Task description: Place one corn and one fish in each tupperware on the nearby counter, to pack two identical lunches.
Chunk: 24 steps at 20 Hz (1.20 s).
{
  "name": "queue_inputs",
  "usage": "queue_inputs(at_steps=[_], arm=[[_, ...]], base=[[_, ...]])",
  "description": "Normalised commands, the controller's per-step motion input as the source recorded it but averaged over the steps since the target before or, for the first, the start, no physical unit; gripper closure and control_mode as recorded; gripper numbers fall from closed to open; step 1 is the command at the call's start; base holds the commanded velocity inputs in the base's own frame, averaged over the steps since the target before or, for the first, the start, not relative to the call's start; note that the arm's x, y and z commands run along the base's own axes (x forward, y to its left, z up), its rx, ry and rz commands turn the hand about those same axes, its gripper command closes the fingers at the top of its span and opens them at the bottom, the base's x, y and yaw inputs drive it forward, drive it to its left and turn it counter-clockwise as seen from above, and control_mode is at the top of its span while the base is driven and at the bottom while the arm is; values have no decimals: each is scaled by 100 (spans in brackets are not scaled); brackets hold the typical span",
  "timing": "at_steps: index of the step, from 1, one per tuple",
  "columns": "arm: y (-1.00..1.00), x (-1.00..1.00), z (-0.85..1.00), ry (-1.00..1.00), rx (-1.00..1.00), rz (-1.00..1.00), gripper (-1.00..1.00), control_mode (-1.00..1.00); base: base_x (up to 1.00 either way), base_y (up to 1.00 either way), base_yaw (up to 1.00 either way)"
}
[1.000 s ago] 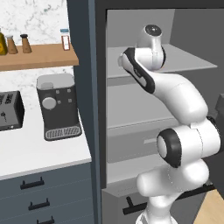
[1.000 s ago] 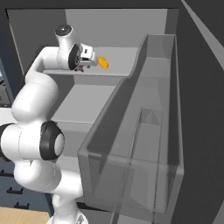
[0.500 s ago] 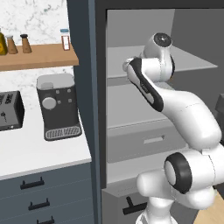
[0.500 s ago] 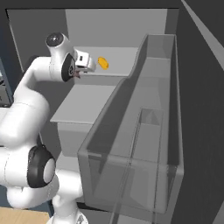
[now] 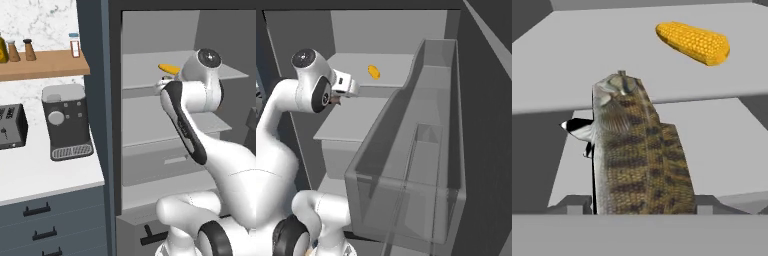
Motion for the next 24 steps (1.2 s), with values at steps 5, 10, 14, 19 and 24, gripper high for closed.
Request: queue_inputs(at_steps=[5, 10, 14, 19, 24], arm=[[-14, -100, -17, 0, 1, 0, 100, -100], [0, -100, -30, 0, 0, 0, 100, -100], [0, -100, -38, 0, 0, 0, 100, -100], [0, -94, -53, 1, 0, 0, 100, -100], [0, -31, -36, 0, 0, 0, 100, -100]], base=[[0, 0, 0], [0, 0, 0], [0, 0, 0], [0, 0, 0], [0, 0, 0]])
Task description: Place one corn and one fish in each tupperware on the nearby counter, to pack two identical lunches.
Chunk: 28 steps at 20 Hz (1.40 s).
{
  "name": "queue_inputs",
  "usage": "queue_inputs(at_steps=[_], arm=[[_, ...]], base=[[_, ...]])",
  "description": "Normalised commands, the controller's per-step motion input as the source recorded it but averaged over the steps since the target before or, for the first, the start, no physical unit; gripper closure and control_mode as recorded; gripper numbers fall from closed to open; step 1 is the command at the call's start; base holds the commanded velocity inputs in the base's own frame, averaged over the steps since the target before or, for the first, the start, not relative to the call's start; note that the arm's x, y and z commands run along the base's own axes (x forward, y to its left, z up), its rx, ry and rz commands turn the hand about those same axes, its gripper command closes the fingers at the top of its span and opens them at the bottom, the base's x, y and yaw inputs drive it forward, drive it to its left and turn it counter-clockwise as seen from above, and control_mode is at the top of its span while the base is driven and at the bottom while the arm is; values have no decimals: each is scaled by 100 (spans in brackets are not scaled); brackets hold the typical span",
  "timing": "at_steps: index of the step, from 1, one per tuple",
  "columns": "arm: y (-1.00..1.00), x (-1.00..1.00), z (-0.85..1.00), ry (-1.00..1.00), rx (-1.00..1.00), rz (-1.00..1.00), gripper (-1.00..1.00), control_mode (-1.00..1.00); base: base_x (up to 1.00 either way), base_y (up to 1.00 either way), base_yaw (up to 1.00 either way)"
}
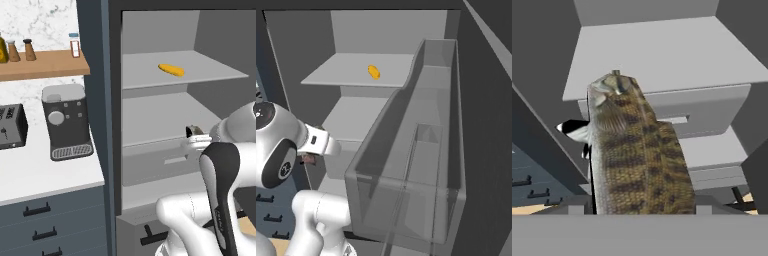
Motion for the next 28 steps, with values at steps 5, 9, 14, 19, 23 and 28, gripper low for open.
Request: queue_inputs(at_steps=[5, 9, 14, 19, 23, 28], arm=[[0, -11, -24, 3, 0, 0, 100, -100], [0, -10, -5, 0, 0, 0, 100, -100], [0, -16, -8, 0, 0, 0, 100, -100], [1, -37, -15, 0, 0, 0, 100, 100], [0, 0, 0, 0, 0, 0, 100, 100], [0, 0, 0, 0, 0, 0, 100, 100]], base=[[0, 0, 0], [0, 0, 0], [0, 0, 0], [-32, 4, 1], [-73, 37, 5], [-62, 91, 11]])
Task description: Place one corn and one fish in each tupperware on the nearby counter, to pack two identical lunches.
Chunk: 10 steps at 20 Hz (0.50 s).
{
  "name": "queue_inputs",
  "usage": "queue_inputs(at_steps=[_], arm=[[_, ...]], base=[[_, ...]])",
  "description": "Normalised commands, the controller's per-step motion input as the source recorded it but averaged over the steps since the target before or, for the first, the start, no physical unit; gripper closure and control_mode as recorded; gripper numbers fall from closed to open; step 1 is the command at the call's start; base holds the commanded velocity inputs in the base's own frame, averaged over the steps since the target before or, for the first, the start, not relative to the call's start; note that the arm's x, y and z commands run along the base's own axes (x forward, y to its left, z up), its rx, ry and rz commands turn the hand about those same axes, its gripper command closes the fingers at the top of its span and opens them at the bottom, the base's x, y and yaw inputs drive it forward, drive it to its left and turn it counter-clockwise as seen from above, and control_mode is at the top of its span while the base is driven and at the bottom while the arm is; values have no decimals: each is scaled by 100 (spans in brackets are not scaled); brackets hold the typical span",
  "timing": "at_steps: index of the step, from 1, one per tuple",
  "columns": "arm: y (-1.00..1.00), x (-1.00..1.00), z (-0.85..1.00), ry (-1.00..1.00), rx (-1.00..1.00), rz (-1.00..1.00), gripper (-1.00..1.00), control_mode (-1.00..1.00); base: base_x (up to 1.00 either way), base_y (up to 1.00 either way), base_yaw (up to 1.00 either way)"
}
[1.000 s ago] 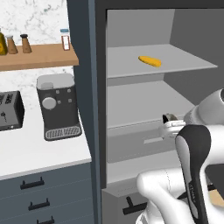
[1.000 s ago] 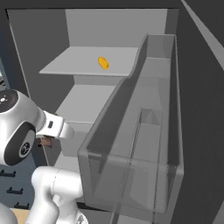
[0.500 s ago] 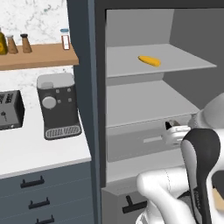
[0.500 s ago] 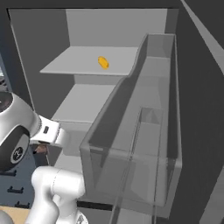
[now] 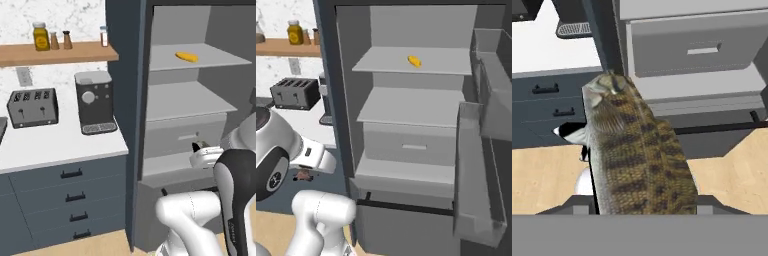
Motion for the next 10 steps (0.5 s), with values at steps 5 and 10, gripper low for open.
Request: queue_inputs(at_steps=[5, 10], arm=[[0, 0, 0, 0, 0, 0, 100, 100], [0, 0, 0, 0, 0, 0, 100, 100]], base=[[-33, 100, 5], [-1, 100, 0]])
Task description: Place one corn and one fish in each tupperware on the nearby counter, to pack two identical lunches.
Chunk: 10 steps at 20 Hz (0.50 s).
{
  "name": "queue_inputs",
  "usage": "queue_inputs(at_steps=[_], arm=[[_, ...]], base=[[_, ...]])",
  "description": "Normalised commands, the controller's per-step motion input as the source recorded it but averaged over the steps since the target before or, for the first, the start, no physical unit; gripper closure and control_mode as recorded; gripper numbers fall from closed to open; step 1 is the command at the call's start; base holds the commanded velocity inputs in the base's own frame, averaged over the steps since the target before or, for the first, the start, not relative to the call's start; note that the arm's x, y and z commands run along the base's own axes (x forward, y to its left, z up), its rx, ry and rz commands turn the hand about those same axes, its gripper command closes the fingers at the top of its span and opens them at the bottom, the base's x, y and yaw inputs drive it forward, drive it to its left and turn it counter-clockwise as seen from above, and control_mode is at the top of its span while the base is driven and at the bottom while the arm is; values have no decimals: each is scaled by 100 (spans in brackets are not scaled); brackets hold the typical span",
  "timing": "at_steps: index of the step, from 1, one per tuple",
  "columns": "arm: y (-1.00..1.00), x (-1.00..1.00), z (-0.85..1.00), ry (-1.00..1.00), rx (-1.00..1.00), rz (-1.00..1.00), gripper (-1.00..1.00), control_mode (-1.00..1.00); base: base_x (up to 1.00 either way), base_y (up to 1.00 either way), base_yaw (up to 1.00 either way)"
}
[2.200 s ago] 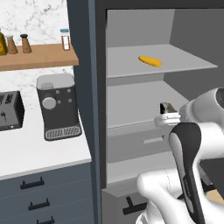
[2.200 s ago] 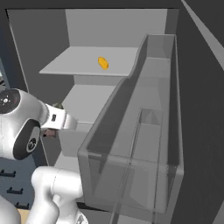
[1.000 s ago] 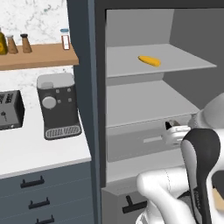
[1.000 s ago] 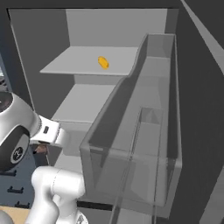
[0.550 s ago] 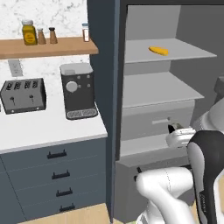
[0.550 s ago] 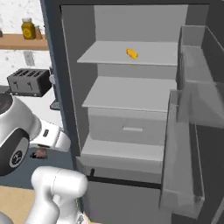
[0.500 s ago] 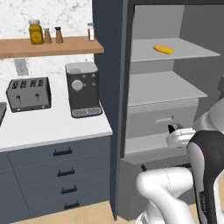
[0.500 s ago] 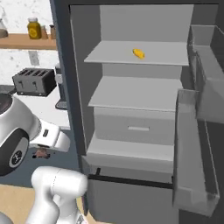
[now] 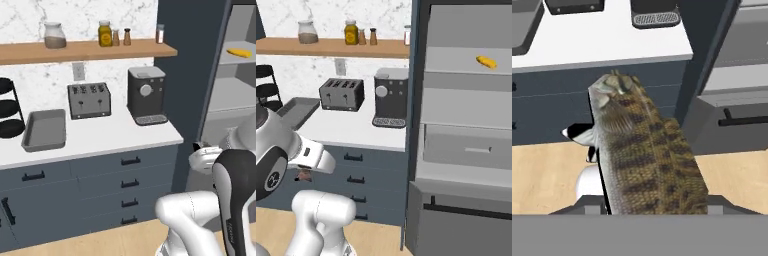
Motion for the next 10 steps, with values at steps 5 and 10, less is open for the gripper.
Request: queue_inputs(at_steps=[5, 10], arm=[[0, 0, 0, 0, 0, 0, 100, 100], [0, 0, 0, 0, 0, 0, 100, 100]], base=[[9, 100, 0], [43, 100, 0]])
